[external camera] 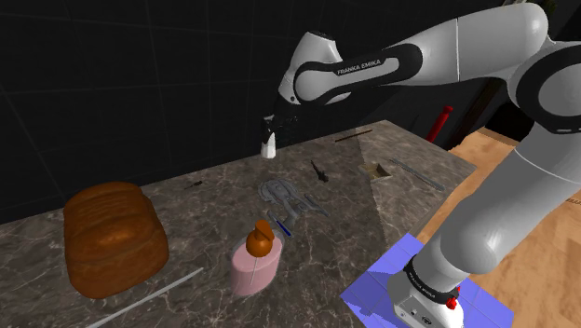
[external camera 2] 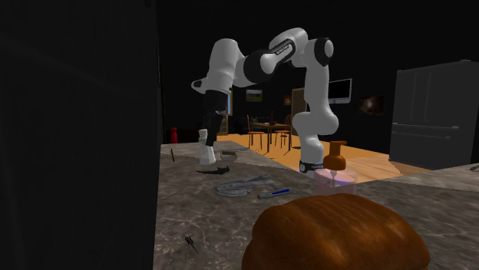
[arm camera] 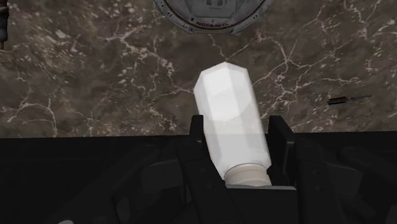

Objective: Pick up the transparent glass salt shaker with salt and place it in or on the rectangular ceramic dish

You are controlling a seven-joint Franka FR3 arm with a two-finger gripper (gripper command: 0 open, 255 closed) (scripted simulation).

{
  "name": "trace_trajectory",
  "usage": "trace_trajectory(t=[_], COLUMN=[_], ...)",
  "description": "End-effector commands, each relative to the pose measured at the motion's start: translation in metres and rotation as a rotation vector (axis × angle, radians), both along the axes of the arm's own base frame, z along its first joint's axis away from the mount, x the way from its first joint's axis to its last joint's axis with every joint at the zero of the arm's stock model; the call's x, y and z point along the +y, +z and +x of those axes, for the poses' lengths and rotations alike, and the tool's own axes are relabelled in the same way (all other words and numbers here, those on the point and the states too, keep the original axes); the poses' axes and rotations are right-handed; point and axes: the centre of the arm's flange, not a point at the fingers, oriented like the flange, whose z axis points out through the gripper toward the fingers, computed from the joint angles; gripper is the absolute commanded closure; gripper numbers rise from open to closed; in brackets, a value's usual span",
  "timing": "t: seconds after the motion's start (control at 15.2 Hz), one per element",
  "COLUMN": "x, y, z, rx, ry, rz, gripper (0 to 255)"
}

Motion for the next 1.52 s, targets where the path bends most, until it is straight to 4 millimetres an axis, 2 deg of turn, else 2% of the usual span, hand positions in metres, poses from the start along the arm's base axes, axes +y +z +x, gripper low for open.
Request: trace_trajectory(t=[0.0, 1.45], x=[0.001, -0.254], y=[0.006, 0.014], z=[0.000, -0.138], rx=[0.000, 0.000], ry=[0.000, 0.000], rz=[0.000, 0.000], gripper=[255, 255])
